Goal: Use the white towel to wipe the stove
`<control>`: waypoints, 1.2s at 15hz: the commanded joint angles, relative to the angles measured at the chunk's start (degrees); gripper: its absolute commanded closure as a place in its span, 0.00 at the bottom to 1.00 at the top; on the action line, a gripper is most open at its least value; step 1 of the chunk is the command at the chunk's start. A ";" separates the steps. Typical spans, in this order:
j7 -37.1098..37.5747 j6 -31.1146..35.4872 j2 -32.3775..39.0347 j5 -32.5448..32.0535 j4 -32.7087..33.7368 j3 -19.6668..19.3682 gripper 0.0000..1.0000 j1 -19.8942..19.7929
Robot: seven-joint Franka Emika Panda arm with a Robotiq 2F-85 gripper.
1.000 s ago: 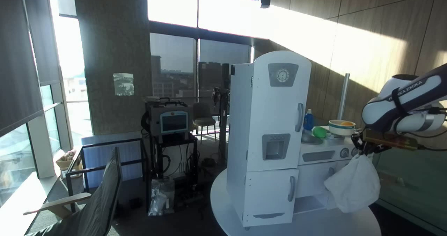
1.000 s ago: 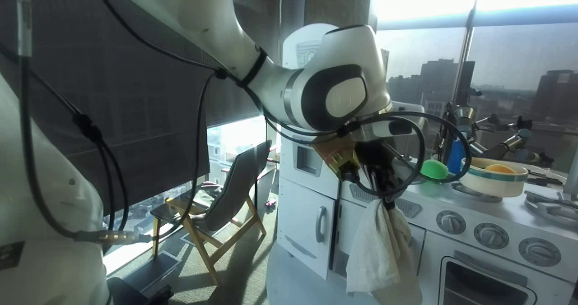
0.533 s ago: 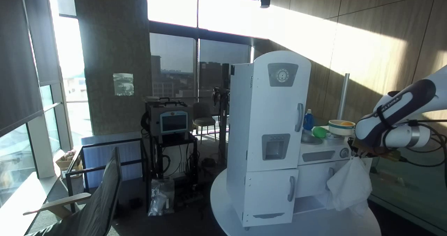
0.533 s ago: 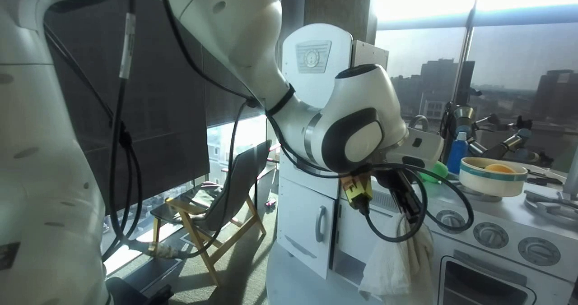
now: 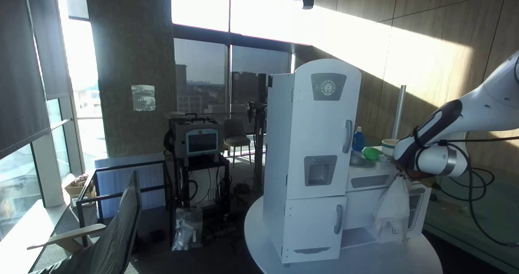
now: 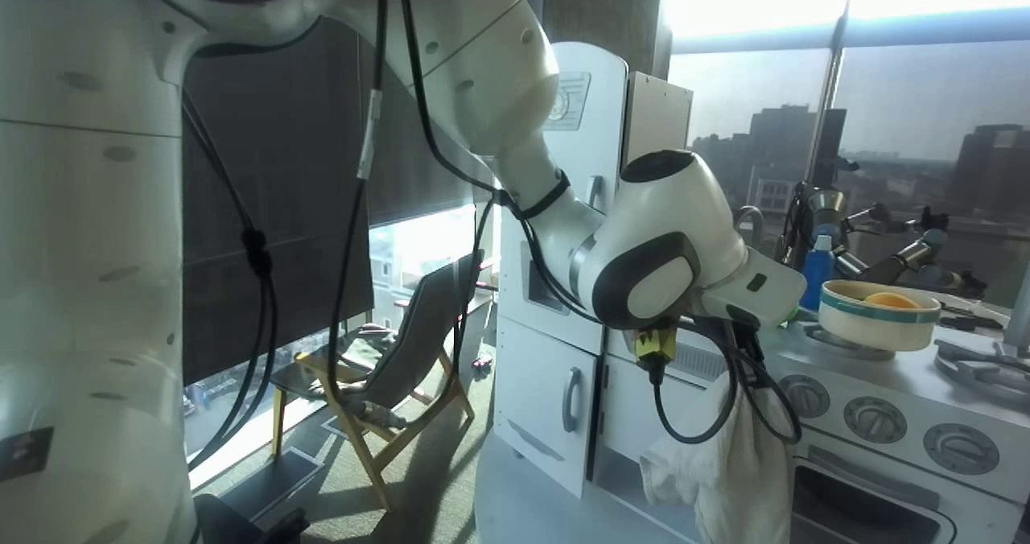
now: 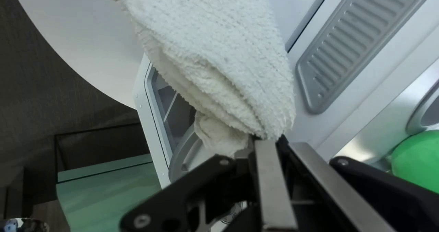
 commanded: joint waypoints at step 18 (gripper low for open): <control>26.60 2.89 17.03 -0.01 14.25 -20.16 0.96 13.47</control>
